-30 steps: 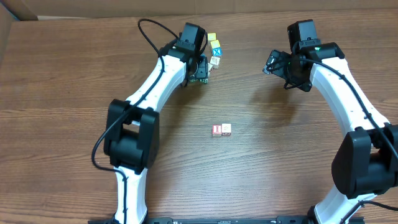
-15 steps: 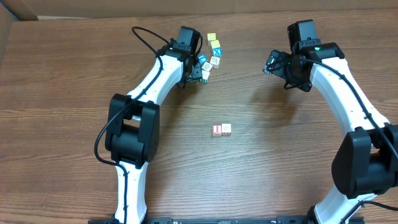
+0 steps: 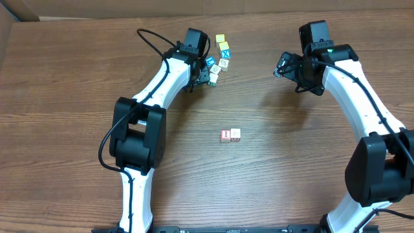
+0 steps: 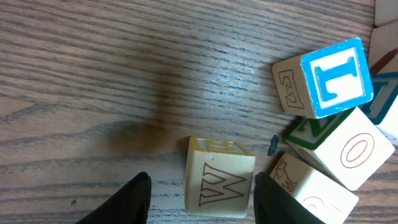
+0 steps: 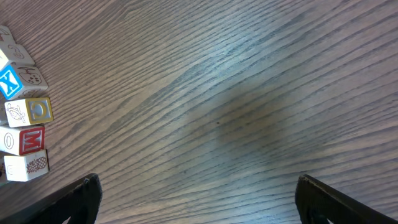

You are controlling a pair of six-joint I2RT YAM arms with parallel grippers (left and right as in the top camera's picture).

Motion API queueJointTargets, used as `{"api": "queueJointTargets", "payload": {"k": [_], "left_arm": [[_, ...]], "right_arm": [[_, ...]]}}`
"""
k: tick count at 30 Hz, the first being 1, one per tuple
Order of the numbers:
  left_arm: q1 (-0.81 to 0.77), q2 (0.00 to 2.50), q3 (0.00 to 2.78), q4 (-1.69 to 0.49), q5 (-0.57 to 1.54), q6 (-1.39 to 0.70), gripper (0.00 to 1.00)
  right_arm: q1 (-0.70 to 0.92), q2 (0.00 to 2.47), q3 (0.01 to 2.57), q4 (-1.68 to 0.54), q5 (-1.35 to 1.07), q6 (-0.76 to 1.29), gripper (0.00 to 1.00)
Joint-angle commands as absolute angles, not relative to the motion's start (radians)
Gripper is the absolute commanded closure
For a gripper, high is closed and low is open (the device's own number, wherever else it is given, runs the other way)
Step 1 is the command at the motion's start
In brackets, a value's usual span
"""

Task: Flip 4 blocks
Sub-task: 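Lower the left gripper and grasp the yellow-edged 'W' block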

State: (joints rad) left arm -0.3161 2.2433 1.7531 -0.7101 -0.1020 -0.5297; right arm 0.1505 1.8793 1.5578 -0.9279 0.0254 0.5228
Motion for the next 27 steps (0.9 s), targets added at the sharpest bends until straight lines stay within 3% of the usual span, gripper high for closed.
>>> {"api": "queueJointTargets", "payload": {"k": [1, 10, 18, 27], "left_arm": [[-0.313, 2.265, 1.736, -0.722, -0.111, -0.546, 0.57], [-0.314, 2.295, 1.723, -0.725, -0.112, -0.516, 0.61], [-0.313, 2.294, 1.732, -0.679, -0.1, -0.382, 0.71], [-0.313, 2.292, 1.734, -0.68, -0.115, -0.172, 0.49]], "right_arm": [[0.149, 1.876, 1.572, -0.926, 0.024, 0.519, 0.0], [0.149, 1.876, 1.572, -0.926, 0.024, 0.519, 0.0], [0.149, 1.876, 1.572, -0.926, 0.024, 0.519, 0.0], [0.149, 1.876, 1.572, -0.926, 0.024, 0.519, 0.0]]}}
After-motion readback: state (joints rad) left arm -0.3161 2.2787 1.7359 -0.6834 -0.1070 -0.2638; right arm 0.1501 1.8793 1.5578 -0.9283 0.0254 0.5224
